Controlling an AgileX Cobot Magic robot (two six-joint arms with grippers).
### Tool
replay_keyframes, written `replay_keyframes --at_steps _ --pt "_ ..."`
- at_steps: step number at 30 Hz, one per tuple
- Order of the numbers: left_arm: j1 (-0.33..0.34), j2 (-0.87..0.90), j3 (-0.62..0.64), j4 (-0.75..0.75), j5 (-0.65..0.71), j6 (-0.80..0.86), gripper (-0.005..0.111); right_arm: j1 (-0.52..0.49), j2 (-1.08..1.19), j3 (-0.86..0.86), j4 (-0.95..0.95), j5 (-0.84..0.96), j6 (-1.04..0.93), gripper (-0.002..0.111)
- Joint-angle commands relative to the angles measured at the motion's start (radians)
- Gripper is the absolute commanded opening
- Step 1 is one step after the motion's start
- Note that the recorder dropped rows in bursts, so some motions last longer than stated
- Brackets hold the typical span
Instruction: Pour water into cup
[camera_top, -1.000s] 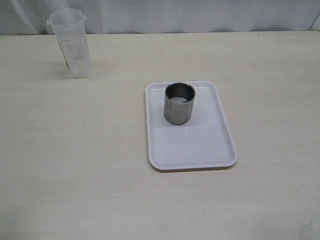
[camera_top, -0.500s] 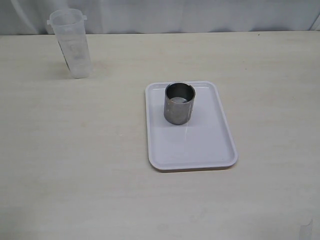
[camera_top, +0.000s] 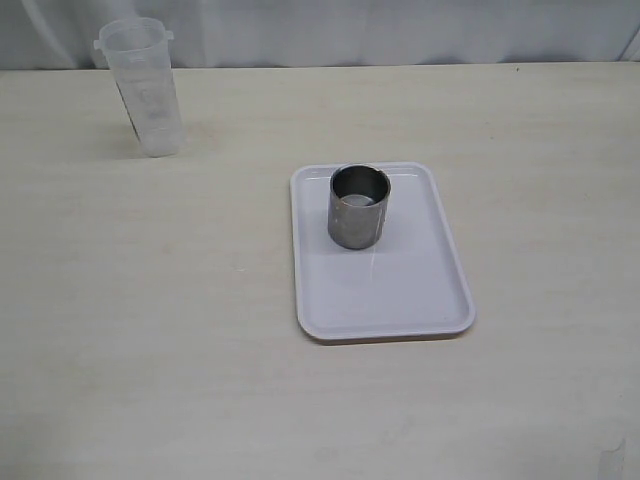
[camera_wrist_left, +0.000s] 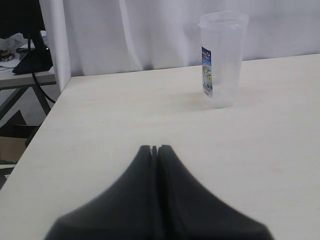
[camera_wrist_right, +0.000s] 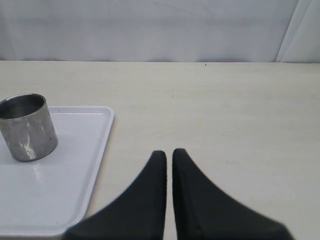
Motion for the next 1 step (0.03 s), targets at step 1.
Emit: replay_keyframes --at_steps 1 --pt "0.001 -0.002 0.004 -0.010 -0.006 0.002 0.000 -0.004 -0.005 0.003 0.004 0.001 -0.001 0.004"
